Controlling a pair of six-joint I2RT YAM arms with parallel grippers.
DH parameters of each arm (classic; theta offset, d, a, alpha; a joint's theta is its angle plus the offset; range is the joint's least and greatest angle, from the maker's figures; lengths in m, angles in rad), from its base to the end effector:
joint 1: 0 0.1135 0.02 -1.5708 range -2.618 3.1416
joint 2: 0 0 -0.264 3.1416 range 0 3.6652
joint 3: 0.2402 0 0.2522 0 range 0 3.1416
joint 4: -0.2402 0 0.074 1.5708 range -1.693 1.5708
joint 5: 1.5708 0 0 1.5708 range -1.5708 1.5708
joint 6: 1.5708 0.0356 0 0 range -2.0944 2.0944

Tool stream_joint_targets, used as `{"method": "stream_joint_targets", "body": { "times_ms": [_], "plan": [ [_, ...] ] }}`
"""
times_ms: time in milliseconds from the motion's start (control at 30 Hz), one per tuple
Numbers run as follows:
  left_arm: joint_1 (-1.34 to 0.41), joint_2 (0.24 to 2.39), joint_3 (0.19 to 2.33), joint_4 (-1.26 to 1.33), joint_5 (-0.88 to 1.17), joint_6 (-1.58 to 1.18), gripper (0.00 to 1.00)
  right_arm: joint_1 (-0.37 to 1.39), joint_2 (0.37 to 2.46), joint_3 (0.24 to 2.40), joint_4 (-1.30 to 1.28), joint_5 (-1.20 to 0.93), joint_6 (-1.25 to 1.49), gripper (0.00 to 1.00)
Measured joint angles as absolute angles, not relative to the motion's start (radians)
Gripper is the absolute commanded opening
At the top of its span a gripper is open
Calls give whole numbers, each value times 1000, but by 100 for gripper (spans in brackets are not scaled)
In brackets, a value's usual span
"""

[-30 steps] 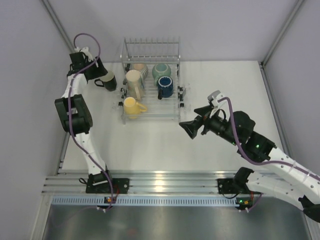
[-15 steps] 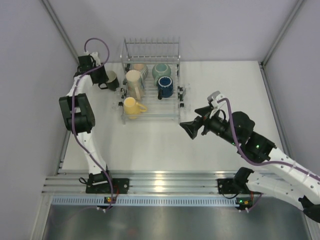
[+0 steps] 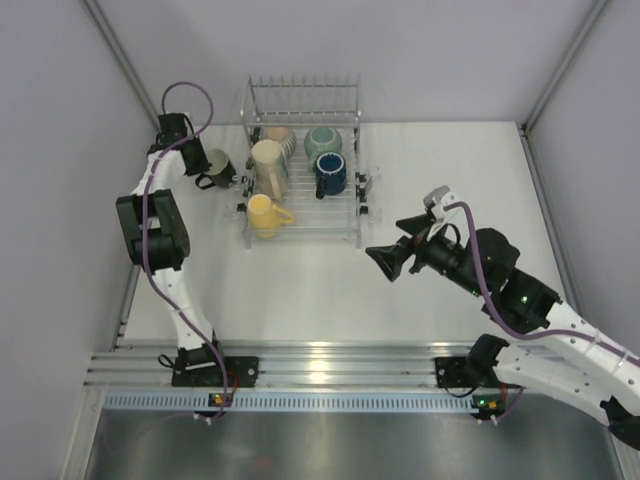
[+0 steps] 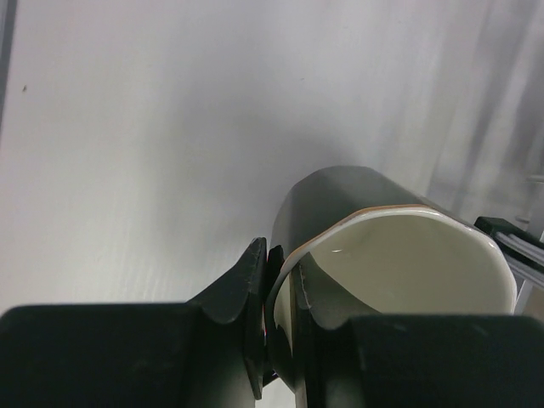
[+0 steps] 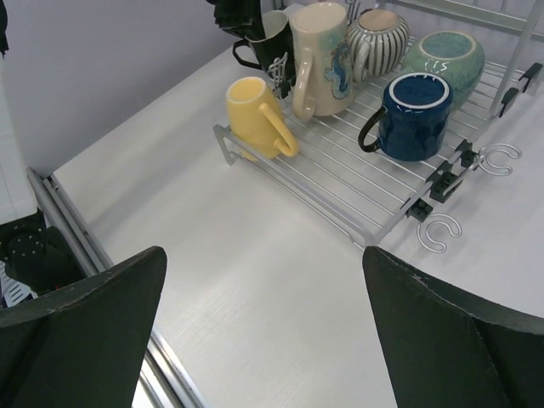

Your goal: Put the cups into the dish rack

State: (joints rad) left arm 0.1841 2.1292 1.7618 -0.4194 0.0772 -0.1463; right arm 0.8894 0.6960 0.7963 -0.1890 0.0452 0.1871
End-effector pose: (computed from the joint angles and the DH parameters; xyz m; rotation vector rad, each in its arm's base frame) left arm 0.4796 0.0865 0.2279 -0.3503 2.3296 -0.0726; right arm 0.1047 0.1266 0.3573 -0.5577 1.6257 0.7727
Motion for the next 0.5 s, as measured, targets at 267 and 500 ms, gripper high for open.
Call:
{"method": "stream_joint_targets", "body": {
  "times_ms": [267,500],
  "plan": [
    [209,2020,1746,-487,19,-294,0,889,704,796,-188,51,186,100],
    [212,1812,1705,-454,124,-451,0,889,761,796,-184,71,207,99]
  ]
}}
